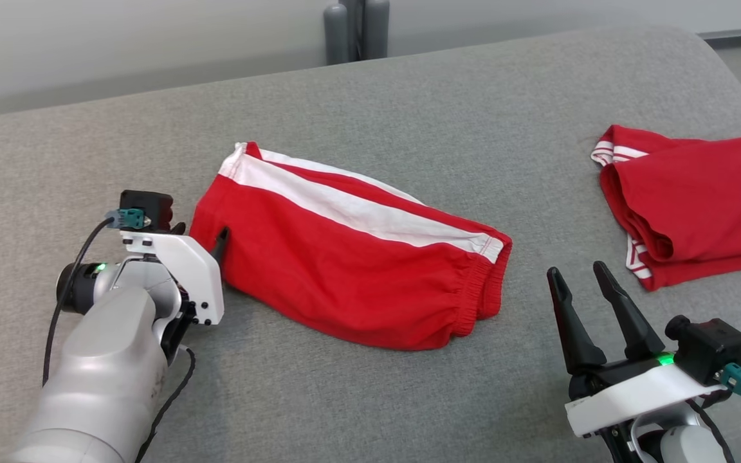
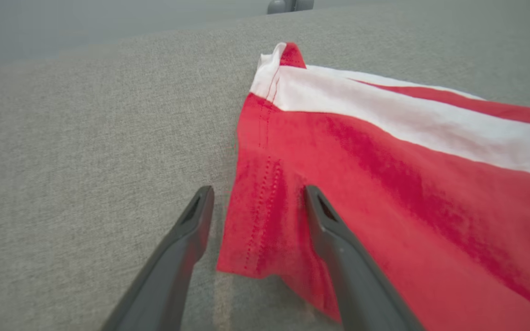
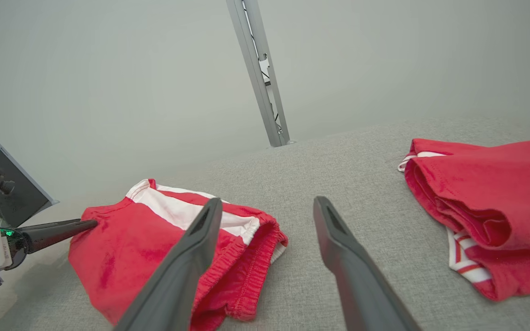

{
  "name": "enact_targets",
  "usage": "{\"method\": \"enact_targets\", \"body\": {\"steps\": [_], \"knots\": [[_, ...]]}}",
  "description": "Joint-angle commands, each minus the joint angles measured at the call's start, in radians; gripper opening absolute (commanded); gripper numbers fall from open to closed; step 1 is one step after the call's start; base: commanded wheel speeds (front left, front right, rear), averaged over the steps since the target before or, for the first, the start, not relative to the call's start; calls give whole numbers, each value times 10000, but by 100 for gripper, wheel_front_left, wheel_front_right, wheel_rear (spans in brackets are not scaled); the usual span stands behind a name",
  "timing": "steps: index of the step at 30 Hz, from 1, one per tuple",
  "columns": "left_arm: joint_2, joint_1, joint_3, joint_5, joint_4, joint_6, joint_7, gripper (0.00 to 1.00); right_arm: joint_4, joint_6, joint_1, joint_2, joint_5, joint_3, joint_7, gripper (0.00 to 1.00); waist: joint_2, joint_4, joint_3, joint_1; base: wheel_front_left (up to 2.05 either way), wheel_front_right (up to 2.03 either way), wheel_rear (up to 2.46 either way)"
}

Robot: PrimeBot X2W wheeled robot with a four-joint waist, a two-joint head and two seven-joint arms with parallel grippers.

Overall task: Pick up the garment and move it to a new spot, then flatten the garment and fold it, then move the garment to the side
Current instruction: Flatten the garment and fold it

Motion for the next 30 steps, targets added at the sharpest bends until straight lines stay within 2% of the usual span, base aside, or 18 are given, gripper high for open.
{"method": "enact_targets", "body": {"steps": [1, 6, 11, 12, 14, 16, 24, 30], "knots": [[99, 130, 59, -93, 31, 89, 35, 100, -48, 3, 58, -11, -66, -9, 36, 100, -1, -149, 116, 0, 0, 0, 0], [264, 226, 123, -205, 65, 310, 228, 100, -110, 2, 82, 15, -110, -39, 64, 100, -1, -371, 224, 0, 0, 0, 0], [306, 490, 41, -274, 94, 306, 618, 100, -114, 2, 117, 28, -129, -101, 56, 100, -1, -435, 192, 0, 0, 0, 0], [294, 507, 31, -284, 100, 288, 666, 87, -120, 3, 103, 32, -129, -104, 53, 100, -1, -432, 183, 0, 0, 0, 0], [261, 537, 1, -287, 105, 236, 679, 40, -131, 2, 67, 39, -122, -72, 33, 100, -1, -422, 169, 0, 0, 0, 0], [211, 567, -45, -307, 96, 180, 631, 0, -129, 2, 32, 39, -113, -46, 16, 100, -1, -408, 167, 0, 0, 0, 0], [115, 736, 53, -559, -66, 42, -153, 0, 66, 2, 85, 53, -87, -177, -132, 100, -1, -219, 8, 0, 0, 0, 0], [40, 1199, 388, -951, -148, 34, -969, 0, 90, 3, 305, 32, -154, -483, -124, 100, -1, 218, -318, 0, 0, 0, 0]]}}
